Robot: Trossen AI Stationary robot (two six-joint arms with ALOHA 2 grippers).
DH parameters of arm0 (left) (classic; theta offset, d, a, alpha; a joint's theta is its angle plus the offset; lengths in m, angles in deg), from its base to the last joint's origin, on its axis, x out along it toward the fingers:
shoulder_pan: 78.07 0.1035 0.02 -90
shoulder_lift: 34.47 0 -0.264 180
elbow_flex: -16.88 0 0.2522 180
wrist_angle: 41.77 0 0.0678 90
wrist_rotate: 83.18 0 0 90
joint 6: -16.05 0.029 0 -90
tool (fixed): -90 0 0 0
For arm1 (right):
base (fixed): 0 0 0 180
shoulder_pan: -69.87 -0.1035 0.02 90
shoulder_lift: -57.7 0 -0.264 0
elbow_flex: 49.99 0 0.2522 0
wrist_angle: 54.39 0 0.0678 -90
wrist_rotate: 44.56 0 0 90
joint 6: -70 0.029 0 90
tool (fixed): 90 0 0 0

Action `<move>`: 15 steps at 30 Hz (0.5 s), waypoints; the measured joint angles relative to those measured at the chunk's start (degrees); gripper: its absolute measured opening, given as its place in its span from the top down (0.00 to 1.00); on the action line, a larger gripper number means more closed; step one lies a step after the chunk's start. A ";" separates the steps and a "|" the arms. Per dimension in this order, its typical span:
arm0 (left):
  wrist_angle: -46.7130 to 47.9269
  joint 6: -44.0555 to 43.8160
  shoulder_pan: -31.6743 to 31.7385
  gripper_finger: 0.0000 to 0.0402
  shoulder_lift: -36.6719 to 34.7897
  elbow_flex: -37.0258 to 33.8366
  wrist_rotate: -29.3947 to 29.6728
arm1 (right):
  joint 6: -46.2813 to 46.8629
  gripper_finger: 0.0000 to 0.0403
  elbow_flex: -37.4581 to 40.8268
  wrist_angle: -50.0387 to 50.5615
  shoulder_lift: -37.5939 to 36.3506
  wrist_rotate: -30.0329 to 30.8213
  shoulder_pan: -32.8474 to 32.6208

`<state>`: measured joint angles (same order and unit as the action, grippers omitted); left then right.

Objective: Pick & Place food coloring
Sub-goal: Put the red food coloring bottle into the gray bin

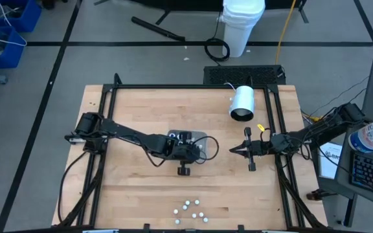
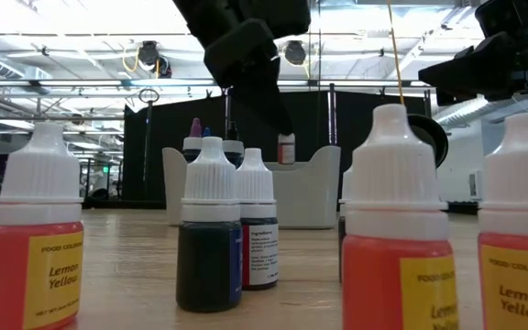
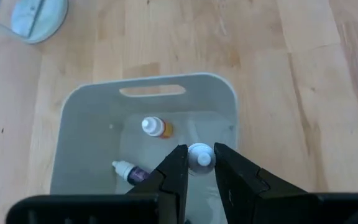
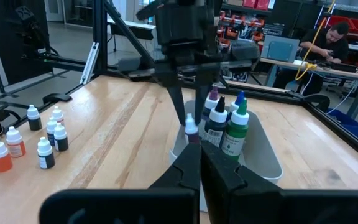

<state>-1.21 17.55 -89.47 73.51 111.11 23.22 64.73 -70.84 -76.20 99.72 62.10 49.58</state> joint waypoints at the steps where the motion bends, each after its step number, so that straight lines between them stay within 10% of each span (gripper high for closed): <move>1: 0.07 0.63 0.02 0.81 0.00 0.00 0.02 | 0.00 1.00 0.00 0.00 0.01 -0.02 0.00; 15: 7.47 9.70 1.68 0.81 4.52 13.87 -1.38 | -1.09 1.00 0.00 -0.20 0.00 0.00 0.00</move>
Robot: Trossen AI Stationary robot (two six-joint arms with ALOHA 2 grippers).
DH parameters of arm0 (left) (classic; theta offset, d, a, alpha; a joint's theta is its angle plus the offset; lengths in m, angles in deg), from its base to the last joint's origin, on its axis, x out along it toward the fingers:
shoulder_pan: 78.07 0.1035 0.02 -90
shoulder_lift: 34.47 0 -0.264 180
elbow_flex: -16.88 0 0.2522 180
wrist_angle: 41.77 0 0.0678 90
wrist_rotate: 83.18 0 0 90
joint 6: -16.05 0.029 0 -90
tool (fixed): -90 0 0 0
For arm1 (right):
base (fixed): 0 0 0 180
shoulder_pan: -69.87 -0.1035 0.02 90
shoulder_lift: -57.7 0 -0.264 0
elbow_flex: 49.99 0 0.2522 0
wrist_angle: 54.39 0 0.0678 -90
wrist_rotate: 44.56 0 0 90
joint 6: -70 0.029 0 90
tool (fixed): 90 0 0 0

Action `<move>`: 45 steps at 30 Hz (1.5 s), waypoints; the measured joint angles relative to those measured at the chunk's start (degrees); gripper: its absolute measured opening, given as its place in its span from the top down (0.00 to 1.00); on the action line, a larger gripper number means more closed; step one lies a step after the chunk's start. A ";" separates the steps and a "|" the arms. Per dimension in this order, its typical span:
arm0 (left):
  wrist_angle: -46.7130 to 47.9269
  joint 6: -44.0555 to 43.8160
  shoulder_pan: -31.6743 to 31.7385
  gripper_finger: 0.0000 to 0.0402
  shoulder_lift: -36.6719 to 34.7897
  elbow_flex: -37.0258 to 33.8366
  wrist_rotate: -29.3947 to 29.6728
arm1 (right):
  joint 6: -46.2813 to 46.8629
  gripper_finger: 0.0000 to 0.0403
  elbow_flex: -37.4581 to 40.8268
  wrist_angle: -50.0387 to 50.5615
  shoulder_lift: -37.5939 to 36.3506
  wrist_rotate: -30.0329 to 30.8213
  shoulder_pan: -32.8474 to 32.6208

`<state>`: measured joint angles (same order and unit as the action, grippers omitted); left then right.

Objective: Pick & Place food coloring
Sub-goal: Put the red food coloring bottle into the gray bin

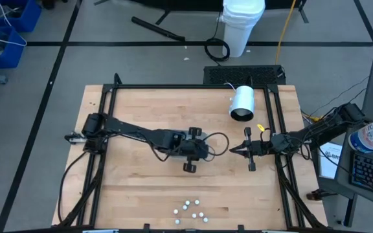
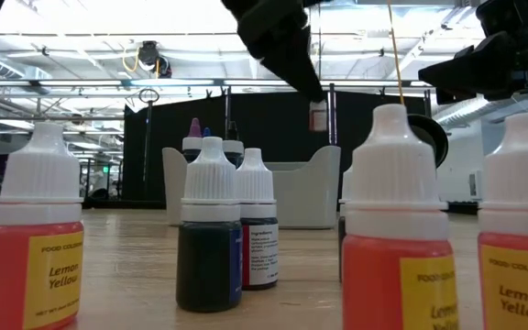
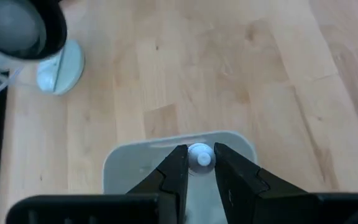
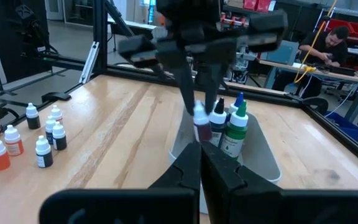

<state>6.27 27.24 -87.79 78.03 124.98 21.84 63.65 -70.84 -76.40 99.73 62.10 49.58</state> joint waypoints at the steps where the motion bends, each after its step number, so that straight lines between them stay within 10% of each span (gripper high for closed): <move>1: 1.93 0.50 0.01 0.81 0.79 1.69 -0.01 | -0.02 1.00 0.00 0.00 0.00 0.00 0.00; 45: 11.74 1.18 0.07 0.81 12.60 5.19 -4.12 | -0.33 1.00 0.00 -0.83 0.04 -0.26 0.00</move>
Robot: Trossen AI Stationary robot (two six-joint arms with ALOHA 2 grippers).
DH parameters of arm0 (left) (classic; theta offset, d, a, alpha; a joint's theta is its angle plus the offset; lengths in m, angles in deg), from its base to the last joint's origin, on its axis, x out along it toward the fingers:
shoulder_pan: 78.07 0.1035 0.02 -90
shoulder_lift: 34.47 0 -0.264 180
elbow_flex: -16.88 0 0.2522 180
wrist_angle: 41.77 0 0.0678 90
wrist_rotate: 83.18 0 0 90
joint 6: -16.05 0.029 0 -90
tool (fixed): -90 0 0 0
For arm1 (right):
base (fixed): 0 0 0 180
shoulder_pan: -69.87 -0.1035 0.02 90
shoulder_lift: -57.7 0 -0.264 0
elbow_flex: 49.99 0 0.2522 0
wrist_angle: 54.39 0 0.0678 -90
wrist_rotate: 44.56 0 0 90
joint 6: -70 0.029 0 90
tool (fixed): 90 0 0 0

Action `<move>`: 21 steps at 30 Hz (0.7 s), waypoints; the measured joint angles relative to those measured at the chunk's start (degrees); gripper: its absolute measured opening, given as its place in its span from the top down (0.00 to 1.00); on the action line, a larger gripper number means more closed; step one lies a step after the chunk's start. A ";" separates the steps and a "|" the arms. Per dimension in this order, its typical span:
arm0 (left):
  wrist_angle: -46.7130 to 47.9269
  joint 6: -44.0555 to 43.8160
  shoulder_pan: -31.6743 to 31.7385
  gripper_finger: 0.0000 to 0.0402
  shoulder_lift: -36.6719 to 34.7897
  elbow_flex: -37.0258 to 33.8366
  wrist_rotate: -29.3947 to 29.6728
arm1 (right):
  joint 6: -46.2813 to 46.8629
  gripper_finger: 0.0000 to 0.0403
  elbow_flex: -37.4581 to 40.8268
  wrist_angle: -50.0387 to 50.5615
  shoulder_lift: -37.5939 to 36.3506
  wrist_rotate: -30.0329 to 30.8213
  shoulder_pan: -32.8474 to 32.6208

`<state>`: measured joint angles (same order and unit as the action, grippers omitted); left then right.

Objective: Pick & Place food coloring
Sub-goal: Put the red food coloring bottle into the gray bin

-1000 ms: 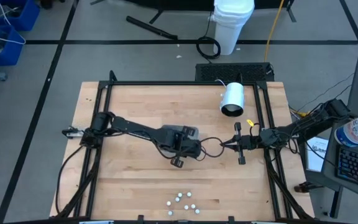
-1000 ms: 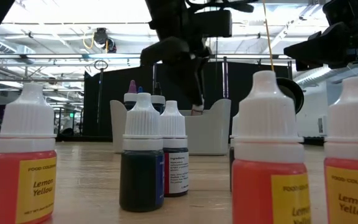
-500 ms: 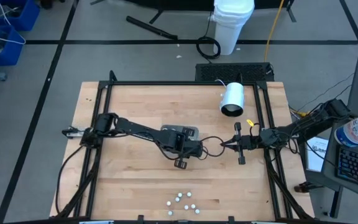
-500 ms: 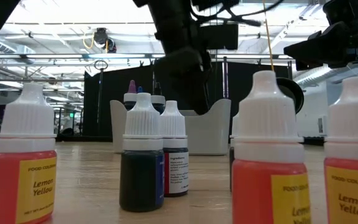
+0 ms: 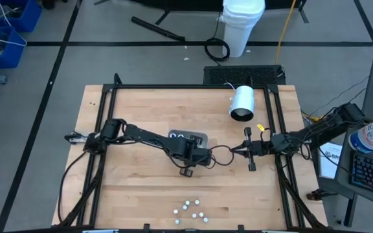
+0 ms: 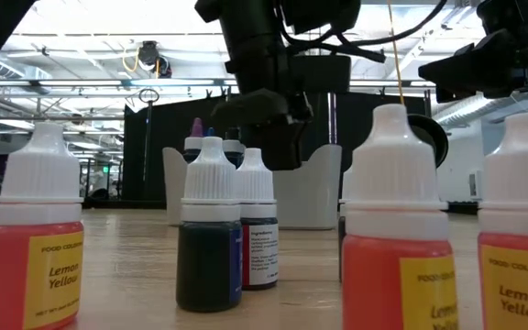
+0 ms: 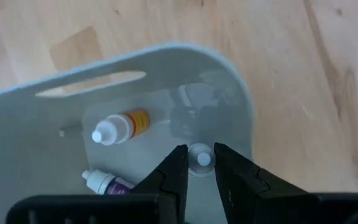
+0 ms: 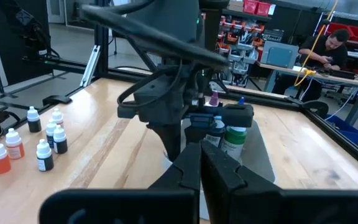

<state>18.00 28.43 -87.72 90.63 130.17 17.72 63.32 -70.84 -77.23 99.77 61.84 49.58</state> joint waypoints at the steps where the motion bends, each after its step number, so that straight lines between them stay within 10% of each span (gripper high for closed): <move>1: 0.00 0.13 0.00 0.81 0.07 0.00 0.00 | 0.00 1.00 0.00 0.00 0.00 0.00 0.00; 21: 2.62 -2.16 -0.22 0.63 -0.56 1.38 2.83 | 0.00 1.00 0.00 0.00 0.00 -0.02 0.00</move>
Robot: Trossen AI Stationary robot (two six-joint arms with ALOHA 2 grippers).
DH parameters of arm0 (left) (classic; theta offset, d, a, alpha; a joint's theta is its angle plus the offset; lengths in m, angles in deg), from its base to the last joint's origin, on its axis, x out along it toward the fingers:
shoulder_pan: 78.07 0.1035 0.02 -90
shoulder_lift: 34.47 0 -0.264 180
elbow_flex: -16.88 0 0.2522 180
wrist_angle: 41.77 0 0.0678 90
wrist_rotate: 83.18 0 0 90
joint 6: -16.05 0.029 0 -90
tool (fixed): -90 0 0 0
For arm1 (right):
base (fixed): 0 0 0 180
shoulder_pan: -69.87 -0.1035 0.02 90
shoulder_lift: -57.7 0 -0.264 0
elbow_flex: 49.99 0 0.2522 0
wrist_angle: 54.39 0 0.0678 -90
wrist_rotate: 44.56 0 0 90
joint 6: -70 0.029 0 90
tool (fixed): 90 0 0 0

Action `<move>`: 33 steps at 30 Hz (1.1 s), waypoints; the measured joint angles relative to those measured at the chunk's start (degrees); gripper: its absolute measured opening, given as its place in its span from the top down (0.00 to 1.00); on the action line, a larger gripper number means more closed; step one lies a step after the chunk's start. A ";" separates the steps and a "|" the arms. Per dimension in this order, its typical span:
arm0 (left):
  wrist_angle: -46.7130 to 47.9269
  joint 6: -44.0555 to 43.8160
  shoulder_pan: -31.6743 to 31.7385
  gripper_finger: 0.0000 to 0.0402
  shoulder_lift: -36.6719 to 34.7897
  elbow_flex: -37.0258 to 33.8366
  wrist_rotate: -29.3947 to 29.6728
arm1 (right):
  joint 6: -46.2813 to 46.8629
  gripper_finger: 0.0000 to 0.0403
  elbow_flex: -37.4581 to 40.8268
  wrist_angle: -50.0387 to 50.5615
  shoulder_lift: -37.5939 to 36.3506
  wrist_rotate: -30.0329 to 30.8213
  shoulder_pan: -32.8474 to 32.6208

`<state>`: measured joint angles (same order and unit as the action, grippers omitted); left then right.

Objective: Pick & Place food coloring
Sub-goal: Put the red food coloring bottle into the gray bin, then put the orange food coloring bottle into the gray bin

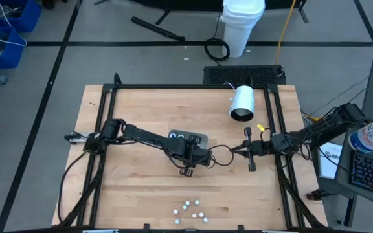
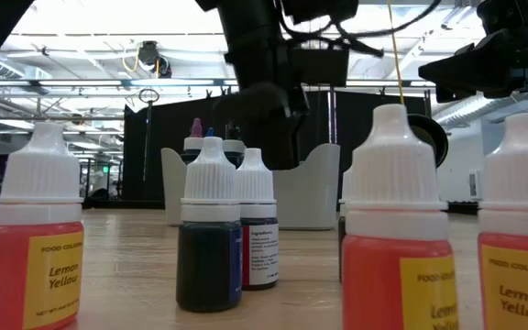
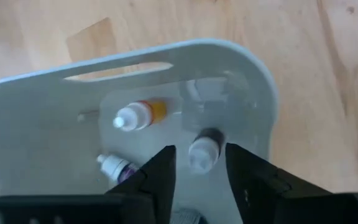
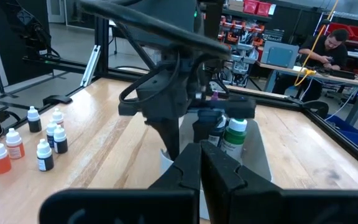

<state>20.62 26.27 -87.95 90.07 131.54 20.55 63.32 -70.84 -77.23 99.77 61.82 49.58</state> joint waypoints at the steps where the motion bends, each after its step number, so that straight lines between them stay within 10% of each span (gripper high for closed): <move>1: 1.08 0.17 -0.05 0.61 -0.17 0.76 0.09 | 0.00 1.00 0.00 0.00 0.00 0.00 0.00; 15: 18.87 -6.59 -10.48 0.65 -11.98 12.90 -0.47 | 0.00 1.00 0.00 0.33 0.02 -0.02 0.00; 22: 14.34 -16.54 -24.16 0.97 -22.51 -0.51 -0.18 | 0.22 1.00 0.00 0.46 0.02 -0.07 0.00; 33: -23.50 -30.45 -39.81 0.98 -34.13 -32.38 9.65 | 0.99 1.00 0.00 -0.03 0.02 0.11 0.00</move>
<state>-2.89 -4.18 -127.76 55.94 99.17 30.20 64.31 -70.84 -77.26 99.79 61.93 49.58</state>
